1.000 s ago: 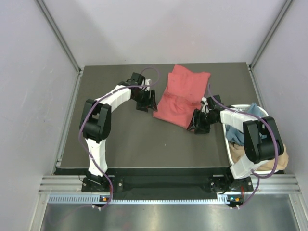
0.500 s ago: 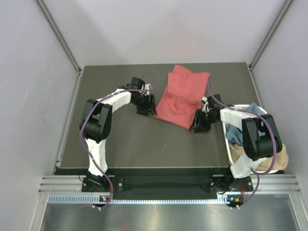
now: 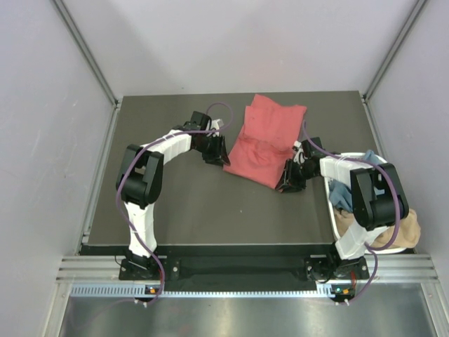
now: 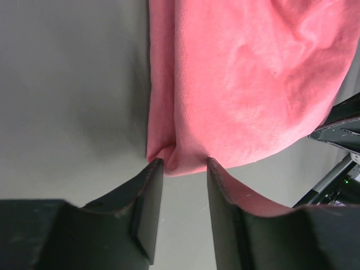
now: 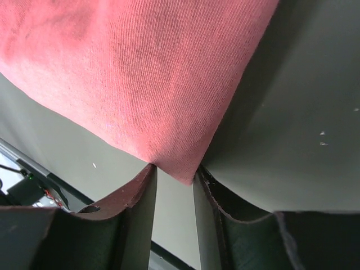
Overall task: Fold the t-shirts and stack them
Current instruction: Fold the tshirt
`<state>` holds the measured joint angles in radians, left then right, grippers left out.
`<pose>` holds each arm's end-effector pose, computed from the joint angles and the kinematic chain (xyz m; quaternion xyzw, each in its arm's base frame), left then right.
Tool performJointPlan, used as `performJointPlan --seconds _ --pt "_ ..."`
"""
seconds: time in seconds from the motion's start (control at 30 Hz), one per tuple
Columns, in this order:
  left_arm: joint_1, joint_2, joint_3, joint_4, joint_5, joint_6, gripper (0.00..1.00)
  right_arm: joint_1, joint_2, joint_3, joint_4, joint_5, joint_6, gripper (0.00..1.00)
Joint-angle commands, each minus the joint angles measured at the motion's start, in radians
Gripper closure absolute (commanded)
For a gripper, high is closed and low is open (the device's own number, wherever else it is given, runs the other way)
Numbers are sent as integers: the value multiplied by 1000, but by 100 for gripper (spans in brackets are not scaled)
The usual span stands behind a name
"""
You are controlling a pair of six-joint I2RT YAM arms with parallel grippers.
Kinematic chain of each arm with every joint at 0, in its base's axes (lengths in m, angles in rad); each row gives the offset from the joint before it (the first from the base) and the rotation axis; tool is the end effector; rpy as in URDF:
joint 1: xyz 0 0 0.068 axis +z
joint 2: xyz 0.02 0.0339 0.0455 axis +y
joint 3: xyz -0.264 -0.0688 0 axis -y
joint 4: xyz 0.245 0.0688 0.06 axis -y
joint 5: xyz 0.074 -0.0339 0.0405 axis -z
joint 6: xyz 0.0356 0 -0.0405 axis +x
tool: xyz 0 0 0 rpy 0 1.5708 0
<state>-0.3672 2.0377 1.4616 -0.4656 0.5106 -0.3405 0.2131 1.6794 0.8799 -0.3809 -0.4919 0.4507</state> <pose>0.3951 -0.1706 0.1754 0.0785 0.9330 -0.3163 0.1529 0.2921 0.0804 0.1447 0.0659 0.9504 0.2871 0.1000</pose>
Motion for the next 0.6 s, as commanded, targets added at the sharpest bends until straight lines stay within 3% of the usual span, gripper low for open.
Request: performJointPlan --seconds 0.0,0.2,0.33,0.43,0.53,0.57 --pt "2 -22 -18 53 25 -3 60 -4 9 31 65 -19 16 69" --pt "2 -2 -14 35 28 -3 65 -6 19 34 76 -5 23 73" --pt "2 -5 -15 31 23 -3 53 -6 13 34 73 -2 19 71" --pt "2 1 -18 31 42 -5 51 -6 6 31 68 6 16 68" --pt "2 10 -23 41 60 -11 61 -6 5 27 65 6 11 71" --pt "2 15 -20 36 63 -12 74 -6 3 25 66 6 11 75"
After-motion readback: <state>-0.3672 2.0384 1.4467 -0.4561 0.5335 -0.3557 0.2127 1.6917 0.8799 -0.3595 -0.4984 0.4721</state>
